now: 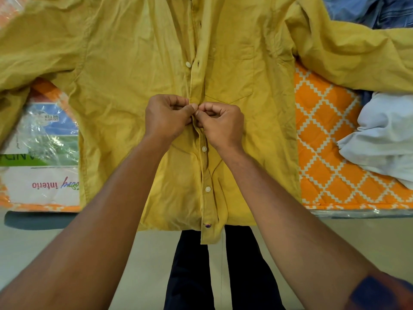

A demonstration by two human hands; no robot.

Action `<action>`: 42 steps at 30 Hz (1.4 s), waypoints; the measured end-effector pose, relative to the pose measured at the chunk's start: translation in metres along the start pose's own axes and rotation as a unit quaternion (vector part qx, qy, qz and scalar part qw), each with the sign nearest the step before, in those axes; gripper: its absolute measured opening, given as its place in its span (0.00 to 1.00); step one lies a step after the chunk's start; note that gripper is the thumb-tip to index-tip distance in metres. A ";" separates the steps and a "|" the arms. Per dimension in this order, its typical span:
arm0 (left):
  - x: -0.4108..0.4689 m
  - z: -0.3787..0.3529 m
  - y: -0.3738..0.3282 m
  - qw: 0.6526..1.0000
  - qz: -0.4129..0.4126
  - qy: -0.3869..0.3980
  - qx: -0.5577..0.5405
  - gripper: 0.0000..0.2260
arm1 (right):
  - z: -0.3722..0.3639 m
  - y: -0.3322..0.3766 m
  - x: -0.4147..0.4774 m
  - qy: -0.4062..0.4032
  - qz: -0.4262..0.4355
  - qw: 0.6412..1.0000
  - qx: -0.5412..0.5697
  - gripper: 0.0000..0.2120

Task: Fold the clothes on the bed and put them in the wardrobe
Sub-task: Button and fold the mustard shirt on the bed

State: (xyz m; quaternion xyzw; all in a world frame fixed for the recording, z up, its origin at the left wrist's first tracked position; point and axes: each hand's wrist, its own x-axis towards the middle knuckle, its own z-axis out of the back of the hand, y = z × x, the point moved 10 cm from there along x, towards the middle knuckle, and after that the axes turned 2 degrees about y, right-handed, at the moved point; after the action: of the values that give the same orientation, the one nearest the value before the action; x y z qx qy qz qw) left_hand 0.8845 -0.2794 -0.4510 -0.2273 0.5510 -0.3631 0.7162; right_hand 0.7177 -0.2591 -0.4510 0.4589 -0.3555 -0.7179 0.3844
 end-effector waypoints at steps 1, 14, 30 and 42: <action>-0.001 0.001 -0.001 1.000 -0.006 -0.020 0.023 0.05 | 0.000 0.003 -0.001 -0.004 0.010 1.000 -0.008 0.05; -0.014 0.000 0.008 0.993 0.020 -0.115 -0.011 0.04 | -0.010 -0.006 0.008 0.076 -0.025 0.997 0.018 0.05; -0.002 -0.005 0.019 0.981 0.053 0.098 -0.162 0.10 | -0.019 -0.005 0.009 0.243 -0.265 0.933 0.034 0.03; -0.009 -0.001 -0.010 0.993 -0.081 -0.003 0.082 0.06 | -0.015 -0.005 0.003 0.120 -0.162 0.979 -0.008 0.10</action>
State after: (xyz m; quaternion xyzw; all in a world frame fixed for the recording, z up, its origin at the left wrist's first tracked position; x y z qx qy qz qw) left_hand 0.8800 -0.2784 -0.4382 -0.2130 0.4968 -0.4627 0.7026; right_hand 0.7297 -0.2619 -0.4613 0.5906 -0.2219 -0.7128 0.3063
